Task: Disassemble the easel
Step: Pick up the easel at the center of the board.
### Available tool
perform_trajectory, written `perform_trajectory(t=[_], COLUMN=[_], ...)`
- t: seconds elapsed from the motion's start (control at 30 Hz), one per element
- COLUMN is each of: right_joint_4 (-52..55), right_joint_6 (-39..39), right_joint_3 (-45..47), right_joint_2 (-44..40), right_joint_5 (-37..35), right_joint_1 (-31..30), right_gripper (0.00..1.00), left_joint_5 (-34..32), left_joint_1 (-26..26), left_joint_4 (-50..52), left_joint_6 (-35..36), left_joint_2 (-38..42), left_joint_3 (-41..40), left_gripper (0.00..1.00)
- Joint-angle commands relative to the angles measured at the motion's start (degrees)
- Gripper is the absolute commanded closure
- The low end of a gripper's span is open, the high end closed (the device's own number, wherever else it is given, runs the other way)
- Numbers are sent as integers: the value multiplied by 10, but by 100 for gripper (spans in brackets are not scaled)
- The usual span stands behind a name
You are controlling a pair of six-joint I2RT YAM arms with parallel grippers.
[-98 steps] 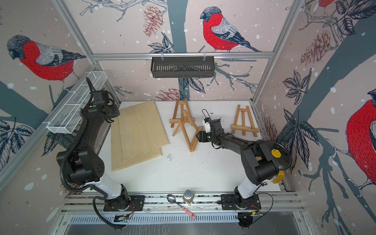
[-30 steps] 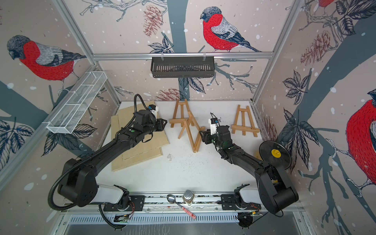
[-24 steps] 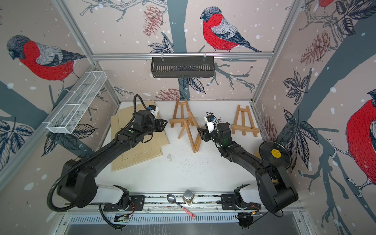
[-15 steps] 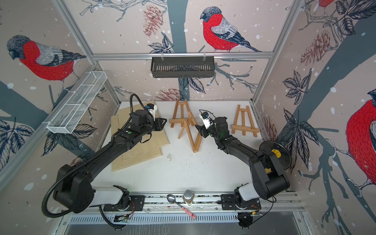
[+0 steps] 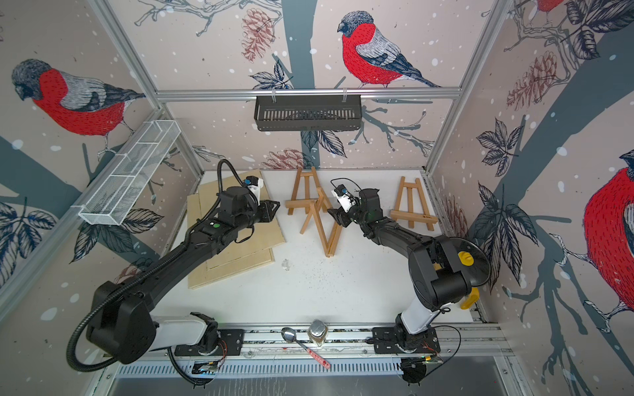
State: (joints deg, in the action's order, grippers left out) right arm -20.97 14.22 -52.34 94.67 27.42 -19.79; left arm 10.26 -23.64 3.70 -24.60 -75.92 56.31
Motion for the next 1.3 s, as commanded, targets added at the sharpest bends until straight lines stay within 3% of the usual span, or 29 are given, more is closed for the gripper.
perform_trajectory(t=[0.0, 0.53, 0.83, 1.1, 1.27], right_joint_4=[14, 6, 17, 13, 38], right_joint_6=[13, 9, 12, -4, -34], right_joint_3=[-15, -57, -52, 3, 44], right_joint_2=[14, 81, 79, 1, -107], right_joint_5=[32, 71, 68, 13, -92], right_joint_1=[-1, 2, -1, -11, -38], right_gripper=[39, 43, 62, 79, 85], left_joint_5=[-9, -22, -23, -20, -19], left_joint_1=[0, 0, 0, 0, 0], left_joint_4=[-10, 4, 8, 11, 15], left_joint_6=[2, 9, 14, 20, 22], left_joint_2=[1, -6, -22, -34, -34], left_joint_3=[0, 5, 5, 23, 26], left_gripper=[71, 71, 71, 71, 71])
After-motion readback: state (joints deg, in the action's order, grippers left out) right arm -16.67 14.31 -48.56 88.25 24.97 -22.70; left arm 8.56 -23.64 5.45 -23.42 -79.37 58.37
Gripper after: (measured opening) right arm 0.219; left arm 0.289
